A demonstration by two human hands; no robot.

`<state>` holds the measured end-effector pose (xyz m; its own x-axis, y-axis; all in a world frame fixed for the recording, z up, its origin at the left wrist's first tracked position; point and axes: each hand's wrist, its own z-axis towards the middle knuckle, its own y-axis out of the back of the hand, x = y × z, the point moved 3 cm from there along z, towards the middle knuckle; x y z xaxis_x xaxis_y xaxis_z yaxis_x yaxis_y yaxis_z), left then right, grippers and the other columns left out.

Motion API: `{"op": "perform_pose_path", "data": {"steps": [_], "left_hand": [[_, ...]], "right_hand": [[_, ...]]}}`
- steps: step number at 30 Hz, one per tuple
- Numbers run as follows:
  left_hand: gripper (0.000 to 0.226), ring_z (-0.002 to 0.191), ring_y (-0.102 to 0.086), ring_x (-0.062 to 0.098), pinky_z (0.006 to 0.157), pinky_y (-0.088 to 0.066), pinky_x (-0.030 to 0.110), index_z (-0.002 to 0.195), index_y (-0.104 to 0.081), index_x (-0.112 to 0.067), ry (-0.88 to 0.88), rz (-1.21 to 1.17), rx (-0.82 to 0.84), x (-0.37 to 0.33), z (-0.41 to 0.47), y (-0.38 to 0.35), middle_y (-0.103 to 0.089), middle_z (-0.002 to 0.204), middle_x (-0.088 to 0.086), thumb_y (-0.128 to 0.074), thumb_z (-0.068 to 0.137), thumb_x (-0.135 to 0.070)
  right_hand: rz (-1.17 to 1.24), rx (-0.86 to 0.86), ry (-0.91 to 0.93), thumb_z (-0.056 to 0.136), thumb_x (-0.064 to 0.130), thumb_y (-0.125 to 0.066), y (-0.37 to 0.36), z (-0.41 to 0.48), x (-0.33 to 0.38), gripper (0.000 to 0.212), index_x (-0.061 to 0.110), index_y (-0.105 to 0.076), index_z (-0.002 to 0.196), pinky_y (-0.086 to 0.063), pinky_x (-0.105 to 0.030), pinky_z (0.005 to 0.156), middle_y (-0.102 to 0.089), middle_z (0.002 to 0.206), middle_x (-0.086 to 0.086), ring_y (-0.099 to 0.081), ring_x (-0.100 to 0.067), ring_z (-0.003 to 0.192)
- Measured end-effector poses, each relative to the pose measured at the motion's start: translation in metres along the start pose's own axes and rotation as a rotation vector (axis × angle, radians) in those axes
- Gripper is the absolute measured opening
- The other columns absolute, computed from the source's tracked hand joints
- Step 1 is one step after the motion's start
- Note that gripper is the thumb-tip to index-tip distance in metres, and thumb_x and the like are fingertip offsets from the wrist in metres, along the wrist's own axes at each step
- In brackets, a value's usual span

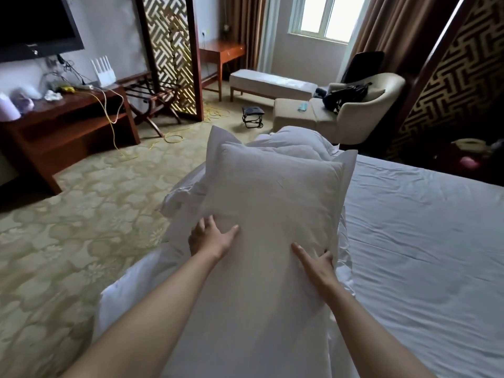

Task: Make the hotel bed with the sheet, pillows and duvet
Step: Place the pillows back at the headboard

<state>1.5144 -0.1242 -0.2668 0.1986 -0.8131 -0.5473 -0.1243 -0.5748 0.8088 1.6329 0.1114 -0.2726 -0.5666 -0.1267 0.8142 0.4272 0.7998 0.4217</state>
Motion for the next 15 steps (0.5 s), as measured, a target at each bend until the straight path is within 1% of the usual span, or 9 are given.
{"op": "perform_pose_path", "data": {"steps": [2, 4, 6, 8, 11, 13, 15], "left_hand": [[0.097, 0.145, -0.015, 0.026, 0.115, -0.012, 0.052, 0.151, -0.019, -0.023, 0.059, -0.002, 0.029, 0.006, 0.006, -0.001, -0.016, 0.157, 0.003, -0.049, 0.076, -0.076], [0.104, 0.145, -0.011, 0.030, 0.113, -0.008, 0.059, 0.152, -0.013, -0.028, 0.119, -0.051, 0.072, 0.012, 0.011, -0.003, -0.012, 0.158, 0.002, -0.050, 0.070, -0.081], [0.113, 0.143, -0.014, 0.035, 0.112, -0.011, 0.059, 0.152, -0.008, -0.028, 0.151, -0.060, 0.090, 0.016, 0.015, -0.005, -0.012, 0.157, 0.005, -0.052, 0.065, -0.085], [0.125, 0.140, -0.022, 0.037, 0.112, -0.019, 0.057, 0.152, -0.006, -0.025, 0.193, -0.079, 0.105, 0.022, 0.019, -0.009, -0.017, 0.155, 0.011, -0.054, 0.056, -0.089], [0.143, 0.134, -0.036, 0.037, 0.110, -0.029, 0.052, 0.151, -0.006, -0.013, 0.283, -0.171, 0.142, 0.031, 0.025, -0.013, -0.029, 0.150, 0.019, -0.059, 0.043, -0.092], [0.143, 0.134, -0.039, 0.036, 0.110, -0.031, 0.048, 0.148, -0.013, -0.003, 0.324, -0.209, 0.161, 0.035, 0.024, -0.014, -0.034, 0.148, 0.020, -0.062, 0.045, -0.089], [0.137, 0.132, -0.042, 0.034, 0.108, -0.034, 0.043, 0.143, -0.025, 0.001, 0.322, -0.226, 0.163, 0.036, 0.020, -0.014, -0.039, 0.145, 0.019, -0.061, 0.046, -0.089]], "right_hand": [[-0.026, -0.002, -0.033, 0.071, 0.062, -0.073, -0.003, 0.004, 0.001, 0.116, -0.001, -0.014, 0.148, -0.025, -0.037, 0.116, -0.028, 0.154, -0.016, -0.029, -0.029, 0.142], [-0.039, 0.008, -0.076, 0.070, 0.064, -0.073, -0.004, 0.007, 0.000, 0.124, 0.001, -0.004, 0.151, -0.022, -0.036, 0.116, -0.022, 0.157, -0.015, -0.025, -0.029, 0.144], [-0.048, 0.042, -0.135, 0.070, 0.066, -0.072, -0.003, 0.008, -0.002, 0.131, 0.007, 0.010, 0.153, -0.018, -0.037, 0.116, -0.015, 0.159, -0.014, -0.022, -0.029, 0.145], [-0.059, 0.054, -0.174, 0.070, 0.068, -0.070, -0.004, 0.006, -0.003, 0.135, 0.009, 0.019, 0.151, -0.016, -0.037, 0.117, -0.011, 0.161, -0.012, -0.019, -0.030, 0.146], [-0.049, 0.029, -0.166, 0.064, 0.070, -0.073, -0.007, 0.007, -0.003, 0.141, 0.008, 0.019, 0.151, -0.015, -0.041, 0.120, -0.012, 0.161, -0.010, -0.021, -0.030, 0.146], [-0.037, -0.002, -0.164, 0.055, 0.074, -0.076, -0.009, 0.007, -0.004, 0.147, 0.011, 0.014, 0.152, -0.018, -0.044, 0.119, -0.018, 0.159, -0.010, -0.025, -0.030, 0.144], [-0.034, -0.023, -0.139, 0.054, 0.073, -0.077, -0.009, 0.005, -0.004, 0.145, 0.010, 0.010, 0.152, -0.022, -0.044, 0.118, -0.022, 0.157, -0.010, -0.029, -0.030, 0.142]]}}
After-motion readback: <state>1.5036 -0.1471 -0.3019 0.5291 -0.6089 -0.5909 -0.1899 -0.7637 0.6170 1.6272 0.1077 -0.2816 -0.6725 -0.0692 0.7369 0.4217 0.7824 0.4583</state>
